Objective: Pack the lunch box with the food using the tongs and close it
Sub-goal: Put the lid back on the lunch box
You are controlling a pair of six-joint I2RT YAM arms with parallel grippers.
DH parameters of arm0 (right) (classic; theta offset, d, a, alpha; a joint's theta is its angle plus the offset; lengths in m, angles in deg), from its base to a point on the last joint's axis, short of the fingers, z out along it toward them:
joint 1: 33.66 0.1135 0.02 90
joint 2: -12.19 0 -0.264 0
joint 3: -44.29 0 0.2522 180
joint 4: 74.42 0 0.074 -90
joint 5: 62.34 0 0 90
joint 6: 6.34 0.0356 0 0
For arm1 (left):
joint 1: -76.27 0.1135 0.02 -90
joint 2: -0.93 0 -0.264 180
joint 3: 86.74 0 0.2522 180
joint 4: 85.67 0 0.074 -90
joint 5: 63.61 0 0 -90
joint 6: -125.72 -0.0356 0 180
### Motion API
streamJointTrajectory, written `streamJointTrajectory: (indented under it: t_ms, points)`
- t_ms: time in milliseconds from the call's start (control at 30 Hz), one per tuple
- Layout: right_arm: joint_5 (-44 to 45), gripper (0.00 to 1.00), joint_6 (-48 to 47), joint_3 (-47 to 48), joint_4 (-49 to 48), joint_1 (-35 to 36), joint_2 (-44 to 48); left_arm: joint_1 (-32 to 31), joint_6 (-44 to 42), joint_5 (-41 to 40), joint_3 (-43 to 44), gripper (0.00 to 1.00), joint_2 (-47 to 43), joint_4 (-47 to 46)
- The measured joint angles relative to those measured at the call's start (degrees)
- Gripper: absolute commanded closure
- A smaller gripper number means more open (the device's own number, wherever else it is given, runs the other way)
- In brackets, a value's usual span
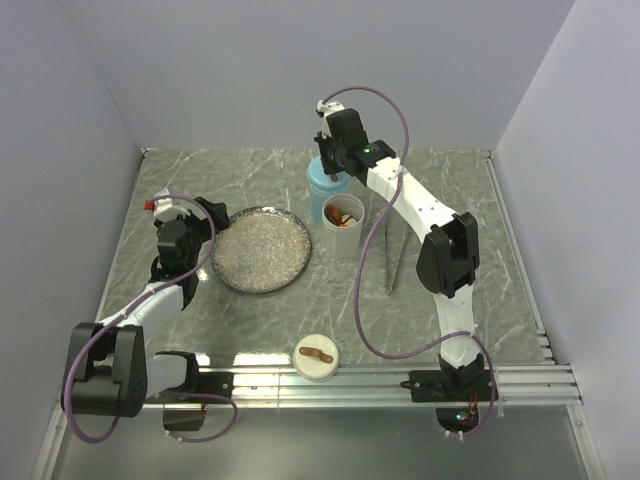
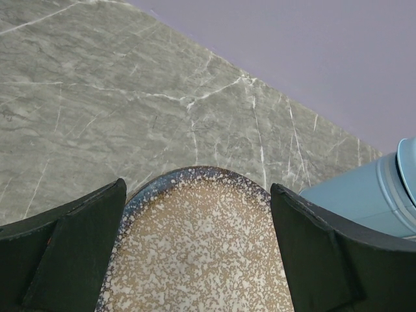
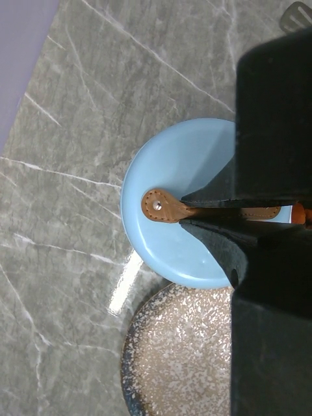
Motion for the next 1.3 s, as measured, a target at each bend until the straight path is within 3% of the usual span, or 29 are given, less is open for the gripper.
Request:
streamJointTrajectory:
  t_ms: [500,800,1300]
  points:
    - [0.2,0.93,-0.2,-0.55,-0.42,0.04,0.31,0.0,0.02,0.31,0.0,0.02,0.09,-0.39]
    - [0.28,0.92,-0.81,6.75,5.49,-0.02,0.28,0.0,0.02,0.61,0.0,0.02,0.09,-0.44]
    - [-0.87,0.93,-0.83,4.22,7.72,-0.02,-0.76,0.0,0.02,0.66,0.0,0.02,0.09,-0.98]
